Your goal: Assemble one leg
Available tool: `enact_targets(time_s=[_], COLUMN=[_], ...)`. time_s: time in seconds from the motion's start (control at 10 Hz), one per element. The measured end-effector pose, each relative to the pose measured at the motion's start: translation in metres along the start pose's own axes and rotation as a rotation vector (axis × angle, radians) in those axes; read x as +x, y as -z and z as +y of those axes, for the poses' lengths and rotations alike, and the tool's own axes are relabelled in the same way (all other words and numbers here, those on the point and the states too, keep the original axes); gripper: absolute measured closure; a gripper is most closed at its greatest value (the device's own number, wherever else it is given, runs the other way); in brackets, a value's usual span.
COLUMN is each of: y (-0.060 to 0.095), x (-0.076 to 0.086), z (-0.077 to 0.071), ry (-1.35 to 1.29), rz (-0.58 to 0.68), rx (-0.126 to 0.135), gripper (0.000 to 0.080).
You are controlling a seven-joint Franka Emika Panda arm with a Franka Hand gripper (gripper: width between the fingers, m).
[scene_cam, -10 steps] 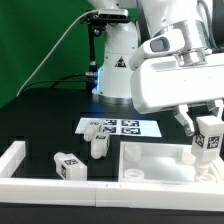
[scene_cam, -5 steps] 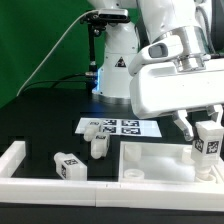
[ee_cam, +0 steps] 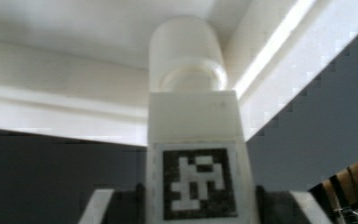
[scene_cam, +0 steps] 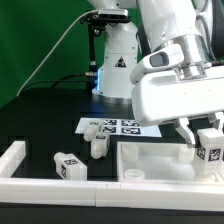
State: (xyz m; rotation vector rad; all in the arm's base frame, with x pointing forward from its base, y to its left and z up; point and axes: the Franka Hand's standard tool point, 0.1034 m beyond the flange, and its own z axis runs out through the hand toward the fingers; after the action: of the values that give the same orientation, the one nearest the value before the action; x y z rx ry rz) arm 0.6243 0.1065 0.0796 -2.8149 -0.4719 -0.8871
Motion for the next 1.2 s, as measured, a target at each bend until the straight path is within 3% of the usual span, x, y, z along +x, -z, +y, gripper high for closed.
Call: enact_targets(time_s=[0.5, 0.7, 0.8, 0.9, 1.1, 1.2], y=[0.0004, 0.0002, -0.0008, -0.0014, -0.0017, -0.0018], x=[-0.0017, -0.0010, -0.0024, -0.0037, -0.0042, -0.0044], z=[-0.0017, -0.0009, -0.0017, -0.0022, -0.0023, -0.0024], ry=[-0.019, -0.030, -0.030, -0.031, -0.031, -0.031], rz=[0.044, 0.025, 0.014, 0.008, 0.007, 0.006], rx=[-0.037, -0.033, -0.028, -0.025, -0.025, -0.025], gripper=[0.0514, 0.0514, 0.0437, 0.0437, 0.0198, 0.0198])
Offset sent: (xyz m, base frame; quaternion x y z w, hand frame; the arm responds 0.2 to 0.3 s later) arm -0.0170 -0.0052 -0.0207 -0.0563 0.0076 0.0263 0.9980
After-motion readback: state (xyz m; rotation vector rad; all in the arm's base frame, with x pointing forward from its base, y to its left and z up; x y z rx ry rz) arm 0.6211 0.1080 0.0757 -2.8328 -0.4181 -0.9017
